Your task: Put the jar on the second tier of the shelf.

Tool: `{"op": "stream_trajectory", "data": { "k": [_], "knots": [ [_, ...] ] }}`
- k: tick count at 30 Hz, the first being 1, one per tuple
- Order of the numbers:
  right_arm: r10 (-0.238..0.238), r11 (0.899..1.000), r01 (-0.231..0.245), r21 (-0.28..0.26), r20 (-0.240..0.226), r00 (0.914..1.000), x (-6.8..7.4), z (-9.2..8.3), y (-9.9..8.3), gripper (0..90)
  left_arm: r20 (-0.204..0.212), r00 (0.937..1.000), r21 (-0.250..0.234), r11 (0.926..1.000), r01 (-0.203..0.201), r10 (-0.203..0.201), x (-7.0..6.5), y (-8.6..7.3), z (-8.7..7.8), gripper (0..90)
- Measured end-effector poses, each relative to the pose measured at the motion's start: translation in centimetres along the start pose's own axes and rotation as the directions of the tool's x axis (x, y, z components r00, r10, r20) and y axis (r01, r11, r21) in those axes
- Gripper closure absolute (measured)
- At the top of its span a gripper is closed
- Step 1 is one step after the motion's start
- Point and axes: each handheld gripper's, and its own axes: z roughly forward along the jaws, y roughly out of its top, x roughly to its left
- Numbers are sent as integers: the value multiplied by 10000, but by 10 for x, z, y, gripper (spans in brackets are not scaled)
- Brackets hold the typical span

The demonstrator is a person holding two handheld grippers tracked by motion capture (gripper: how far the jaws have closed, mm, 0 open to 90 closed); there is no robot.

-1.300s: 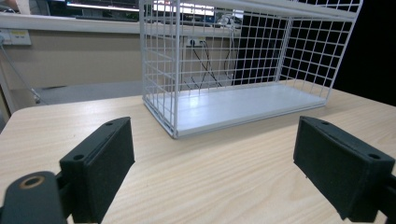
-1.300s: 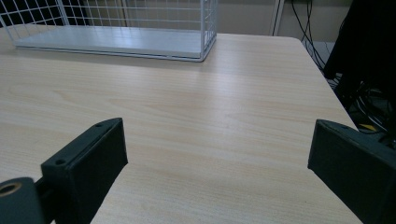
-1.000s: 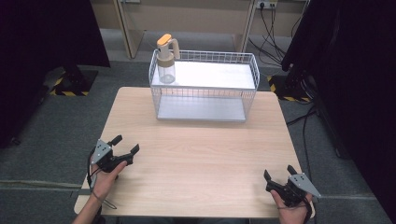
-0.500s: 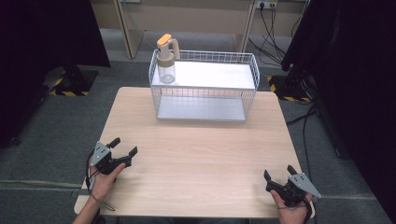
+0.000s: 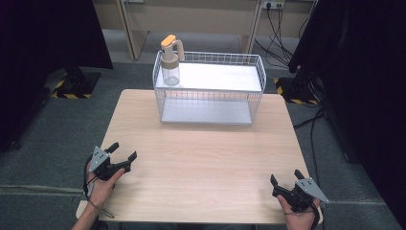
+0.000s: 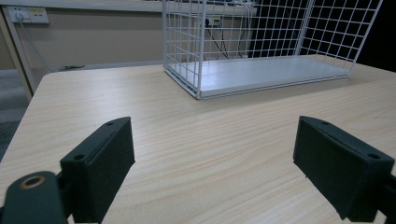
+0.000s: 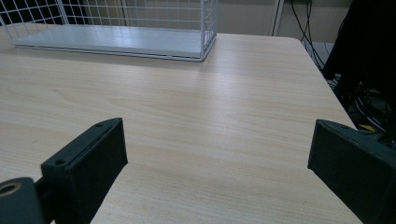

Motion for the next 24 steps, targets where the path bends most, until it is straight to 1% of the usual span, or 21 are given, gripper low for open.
{"op": "stream_trajectory", "data": {
  "k": [11,17,24],
  "knots": [
    [6,10000,-6,16,-3,10000,0,0,0,45,-99,9999,-66,10000,-22,22,0,0,-1,121],
    [-29,10000,29,-3,-11,10000,0,0,0,46,-286,9990,-186,9992,-356,350,-5,-1,-2,120],
    [-12,10000,12,-29,-36,10000,0,0,0,46,-339,9990,-229,9993,-291,283,-4,-1,-3,119]
  ]
}}
